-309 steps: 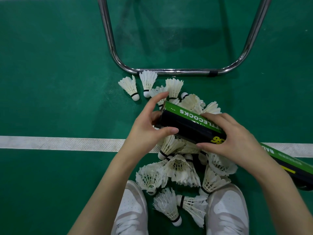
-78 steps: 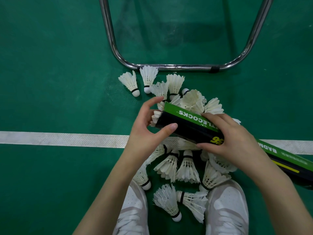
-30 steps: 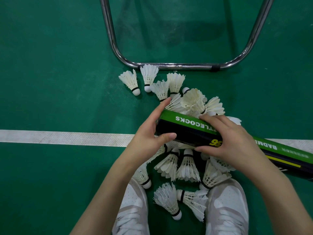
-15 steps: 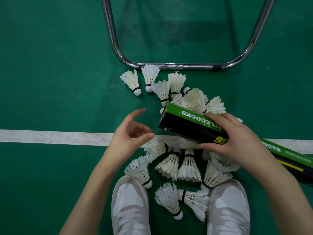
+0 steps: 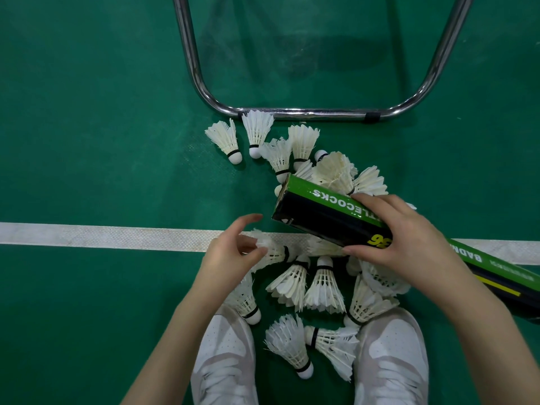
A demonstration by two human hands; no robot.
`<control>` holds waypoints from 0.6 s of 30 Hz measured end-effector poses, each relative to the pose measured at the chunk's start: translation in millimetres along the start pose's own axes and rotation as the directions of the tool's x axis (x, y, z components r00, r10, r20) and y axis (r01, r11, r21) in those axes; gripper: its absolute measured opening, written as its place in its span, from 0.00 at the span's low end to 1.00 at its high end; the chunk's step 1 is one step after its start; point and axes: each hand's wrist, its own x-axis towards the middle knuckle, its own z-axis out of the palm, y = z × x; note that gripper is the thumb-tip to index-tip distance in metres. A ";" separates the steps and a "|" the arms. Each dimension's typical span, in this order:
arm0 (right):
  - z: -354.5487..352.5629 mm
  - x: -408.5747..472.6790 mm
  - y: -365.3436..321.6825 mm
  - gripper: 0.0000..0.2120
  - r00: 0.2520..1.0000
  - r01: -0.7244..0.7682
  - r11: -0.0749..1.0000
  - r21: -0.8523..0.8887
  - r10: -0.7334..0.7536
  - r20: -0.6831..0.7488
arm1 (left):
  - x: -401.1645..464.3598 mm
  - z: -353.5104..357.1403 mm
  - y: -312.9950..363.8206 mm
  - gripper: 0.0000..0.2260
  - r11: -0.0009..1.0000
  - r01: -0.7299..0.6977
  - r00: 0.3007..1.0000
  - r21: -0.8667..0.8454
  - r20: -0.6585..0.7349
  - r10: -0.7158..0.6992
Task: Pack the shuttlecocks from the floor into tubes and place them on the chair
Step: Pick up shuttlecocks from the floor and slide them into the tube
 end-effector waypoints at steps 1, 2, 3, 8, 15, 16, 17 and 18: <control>0.1 -0.2 0.1 0.42 1.000 0.001 1.000 0.000 -0.001 -0.003 | 0.4 0.9 0.9 0.21 0.998 0.008 1.000 -0.058 -0.011 -0.009; 0.3 -0.3 0.0 0.42 1.000 0.000 1.000 0.000 0.000 -0.004 | 0.8 1.4 2.0 0.21 0.994 0.011 1.000 -0.107 -0.026 -0.014; 0.4 -0.3 0.1 0.42 1.000 0.000 1.000 0.001 0.000 -0.005 | 1.3 1.5 3.1 0.21 0.989 0.011 0.999 -0.145 -0.044 -0.018; 0.7 -0.5 0.8 0.42 1.000 0.003 1.000 -0.001 -0.003 -0.007 | 3.5 0.0 5.3 0.20 0.973 -0.002 0.994 -0.229 -0.104 -0.023; 1.0 -0.5 1.1 0.42 1.000 0.006 1.000 -0.005 -0.006 -0.012 | 0.9 -19.5 17.3 0.19 0.916 -0.093 0.958 -0.390 -0.287 -0.026; 0.9 -0.6 0.9 0.42 1.000 0.006 1.000 -0.009 -0.006 -0.013 | 0.6 -23.9 20.6 0.19 0.902 -0.117 0.947 -0.415 -0.320 -0.024; 0.4 -0.6 0.5 0.42 1.000 0.008 1.000 -0.011 -0.008 -0.012 | 0.5 -27.9 24.1 0.19 0.888 -0.139 0.937 -0.437 -0.349 -0.025; 0.2 -0.8 0.2 0.42 1.000 0.008 1.000 -0.015 -0.008 -0.011 | 0.6 -31.7 27.4 0.18 0.874 -0.161 0.927 -0.458 -0.375 -0.027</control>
